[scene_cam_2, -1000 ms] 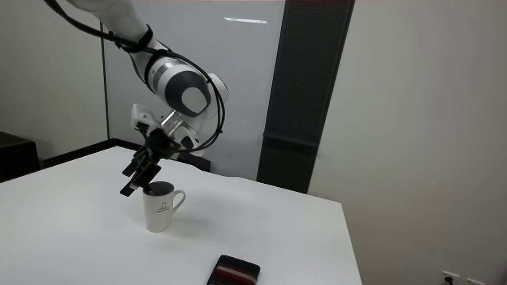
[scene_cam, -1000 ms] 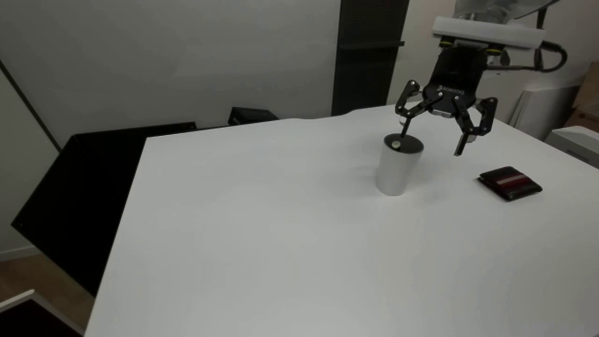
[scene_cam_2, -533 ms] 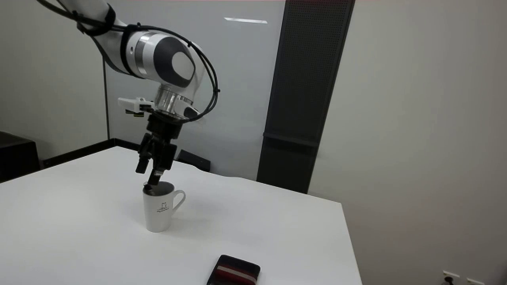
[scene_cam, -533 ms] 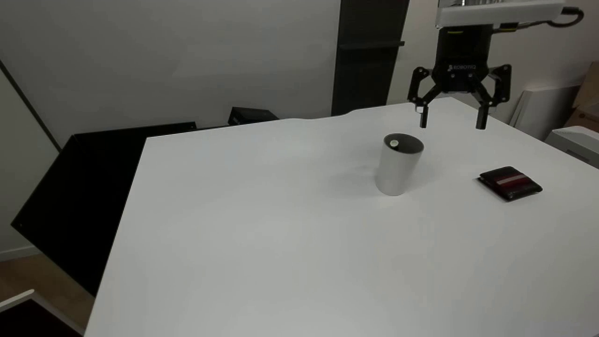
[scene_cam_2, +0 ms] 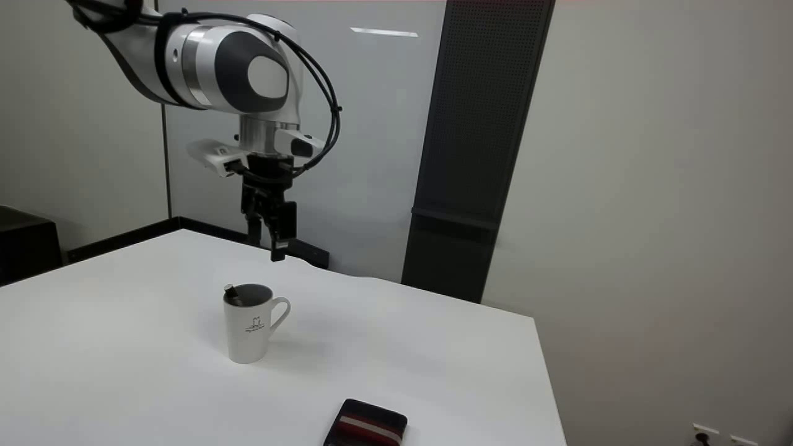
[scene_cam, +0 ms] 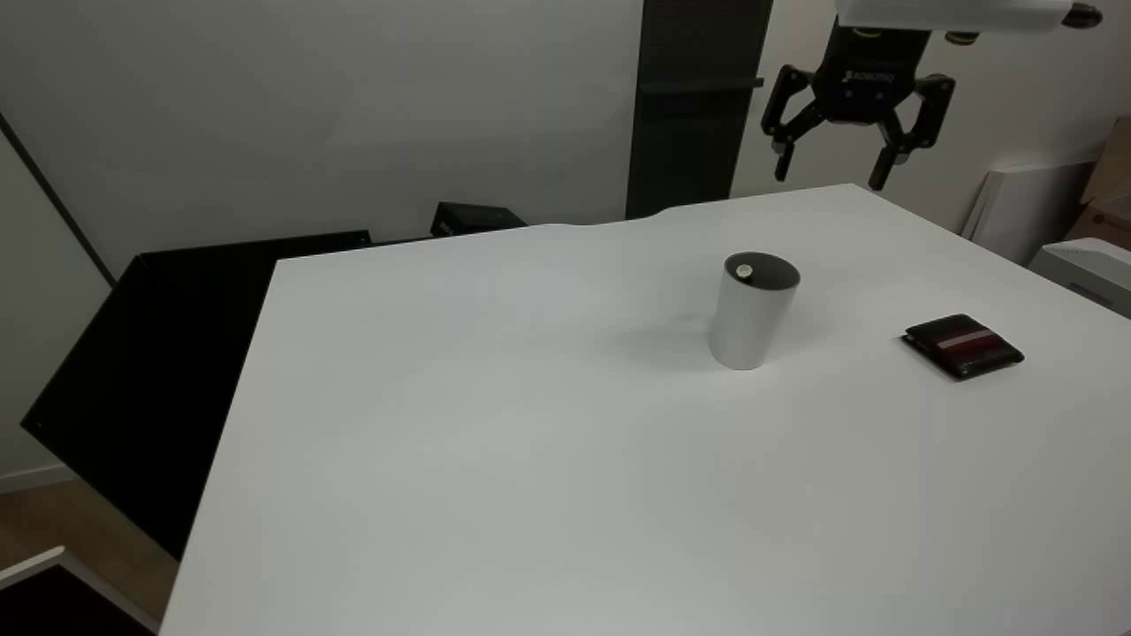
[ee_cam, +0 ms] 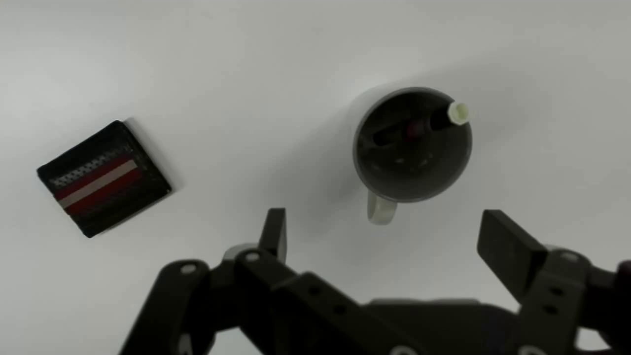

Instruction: Pick the pen and put it in the cup

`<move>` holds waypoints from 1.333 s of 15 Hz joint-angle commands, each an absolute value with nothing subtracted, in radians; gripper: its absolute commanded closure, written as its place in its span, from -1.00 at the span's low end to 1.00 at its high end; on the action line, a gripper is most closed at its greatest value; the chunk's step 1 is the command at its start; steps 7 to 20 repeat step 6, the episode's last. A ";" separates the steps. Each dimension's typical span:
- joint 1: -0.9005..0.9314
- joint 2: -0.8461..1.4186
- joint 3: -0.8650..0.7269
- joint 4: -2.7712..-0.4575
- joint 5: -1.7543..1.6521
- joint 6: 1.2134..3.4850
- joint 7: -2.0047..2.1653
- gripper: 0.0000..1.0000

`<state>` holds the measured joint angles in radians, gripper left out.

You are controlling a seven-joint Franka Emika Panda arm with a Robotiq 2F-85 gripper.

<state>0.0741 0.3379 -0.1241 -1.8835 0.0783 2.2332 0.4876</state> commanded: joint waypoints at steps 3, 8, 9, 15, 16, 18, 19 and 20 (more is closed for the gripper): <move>0.021 0.312 -0.089 -1.922 0.208 2.334 0.454 -1.00; 0.010 0.306 -0.083 -1.932 0.230 2.346 0.450 -1.00; 0.010 0.306 -0.083 -1.932 0.230 2.346 0.450 -1.00; 0.010 0.306 -0.083 -1.932 0.230 2.346 0.450 -1.00; 0.010 0.306 -0.083 -1.932 0.230 2.346 0.450 -1.00; 0.010 0.306 -0.083 -1.932 0.230 2.346 0.450 -1.00; 0.010 0.306 -0.083 -1.932 0.230 2.346 0.450 -1.00; 0.010 0.306 -0.083 -1.932 0.230 2.346 0.450 -1.00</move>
